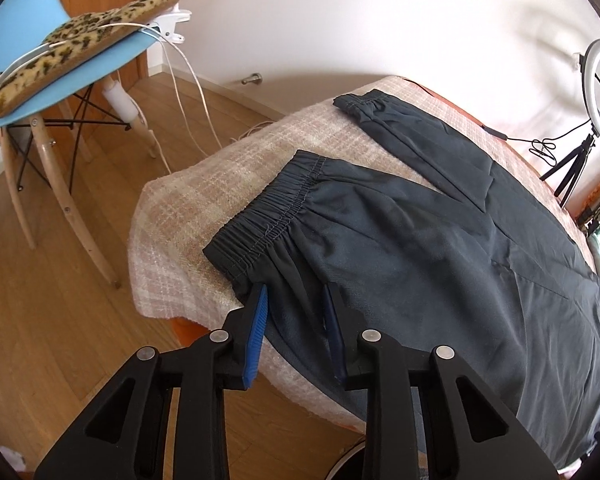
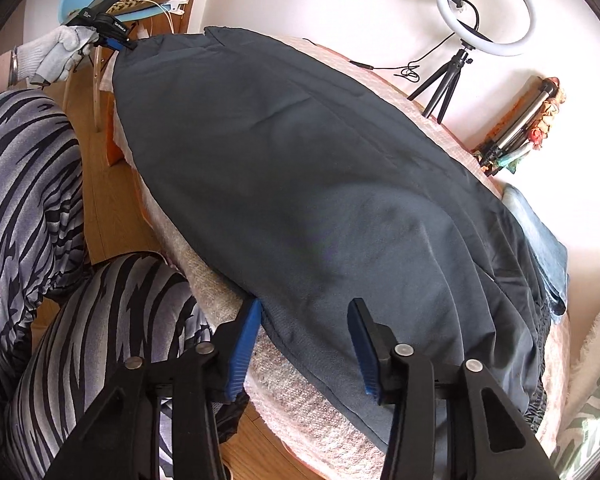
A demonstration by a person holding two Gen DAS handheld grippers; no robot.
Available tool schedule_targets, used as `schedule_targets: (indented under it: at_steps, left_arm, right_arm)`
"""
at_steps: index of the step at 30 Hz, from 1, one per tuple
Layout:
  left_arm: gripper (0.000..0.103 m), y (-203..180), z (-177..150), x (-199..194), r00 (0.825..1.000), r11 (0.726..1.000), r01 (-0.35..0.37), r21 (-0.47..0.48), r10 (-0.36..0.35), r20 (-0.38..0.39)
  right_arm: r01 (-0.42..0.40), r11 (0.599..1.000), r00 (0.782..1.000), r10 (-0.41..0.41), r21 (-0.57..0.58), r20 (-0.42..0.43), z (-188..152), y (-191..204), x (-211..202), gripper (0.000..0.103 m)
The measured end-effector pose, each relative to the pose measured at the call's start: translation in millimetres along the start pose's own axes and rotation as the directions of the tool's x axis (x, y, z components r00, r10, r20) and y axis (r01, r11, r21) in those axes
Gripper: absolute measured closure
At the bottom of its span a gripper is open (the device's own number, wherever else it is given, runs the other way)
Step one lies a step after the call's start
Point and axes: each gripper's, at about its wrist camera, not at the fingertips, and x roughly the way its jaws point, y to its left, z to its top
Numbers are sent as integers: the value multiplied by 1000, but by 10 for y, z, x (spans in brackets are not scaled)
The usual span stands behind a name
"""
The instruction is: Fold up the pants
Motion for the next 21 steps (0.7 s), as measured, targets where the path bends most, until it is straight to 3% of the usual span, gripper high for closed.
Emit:
schedule_targets:
  at_steps: [4, 7, 13, 16, 18, 21]
  left_arm:
    - [96, 51, 36, -4, 1000, 1000, 18, -10, -18, 3]
    - [99, 81, 72, -53, 999, 1000, 25, -6, -25, 24]
    - [99, 269, 156, -124, 998, 998, 34, -58, -31, 60]
    - [82, 420, 159, -71, 996, 987, 87, -135, -83, 31]
    - [60, 455, 137, -11, 995, 980, 102, -170, -102, 5]
    - [60, 437, 95, 83, 993, 974, 110, -197, -117, -22]
  right_arm:
    - [-20, 999, 1000, 19, 46, 10, 60, -90, 9, 84]
    - [-1, 999, 1000, 0, 48, 22, 116, -119, 1, 90]
    - [16, 999, 1000, -17, 41, 16, 172, -137, 8, 94]
    - [22, 999, 1000, -23, 36, 15, 169, -133, 18, 94]
    - [22, 999, 1000, -23, 41, 15, 168, -141, 29, 94]
    - [25, 999, 1000, -26, 48, 14, 184, -155, 42, 94]
